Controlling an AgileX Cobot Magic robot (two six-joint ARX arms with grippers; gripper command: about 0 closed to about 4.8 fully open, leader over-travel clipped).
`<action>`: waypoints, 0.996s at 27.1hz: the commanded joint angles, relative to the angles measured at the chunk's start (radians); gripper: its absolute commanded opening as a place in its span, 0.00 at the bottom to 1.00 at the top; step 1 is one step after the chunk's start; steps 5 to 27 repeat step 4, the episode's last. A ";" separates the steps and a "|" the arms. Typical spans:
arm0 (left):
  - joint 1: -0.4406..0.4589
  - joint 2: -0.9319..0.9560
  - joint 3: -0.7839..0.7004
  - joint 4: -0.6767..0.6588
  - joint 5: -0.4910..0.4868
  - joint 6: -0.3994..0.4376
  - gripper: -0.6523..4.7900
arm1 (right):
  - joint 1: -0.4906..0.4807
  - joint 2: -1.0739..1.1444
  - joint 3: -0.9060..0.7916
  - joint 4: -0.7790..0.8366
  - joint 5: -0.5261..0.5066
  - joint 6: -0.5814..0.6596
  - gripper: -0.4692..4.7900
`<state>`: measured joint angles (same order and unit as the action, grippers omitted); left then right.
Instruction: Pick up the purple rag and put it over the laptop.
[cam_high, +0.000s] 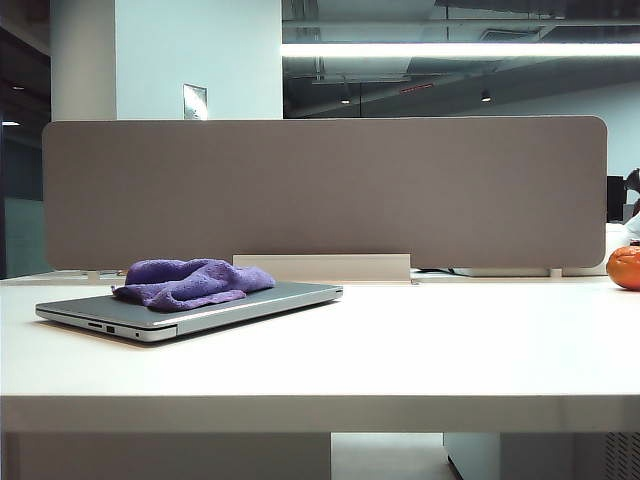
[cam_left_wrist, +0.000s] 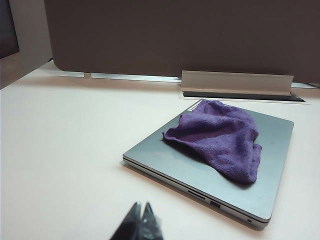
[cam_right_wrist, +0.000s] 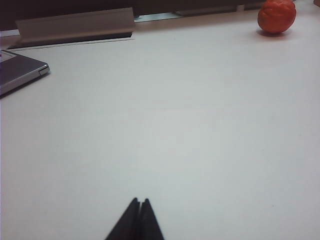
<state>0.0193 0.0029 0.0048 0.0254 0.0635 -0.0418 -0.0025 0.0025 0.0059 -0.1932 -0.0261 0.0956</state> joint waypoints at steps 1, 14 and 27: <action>0.000 0.001 0.003 0.013 0.005 0.001 0.11 | 0.000 -0.002 -0.003 0.010 0.002 -0.003 0.13; 0.000 0.001 0.003 0.013 0.005 0.001 0.11 | 0.000 -0.002 -0.003 0.010 0.002 -0.003 0.13; 0.000 0.001 0.003 0.013 0.005 0.001 0.11 | 0.000 -0.002 -0.003 0.010 0.002 -0.003 0.13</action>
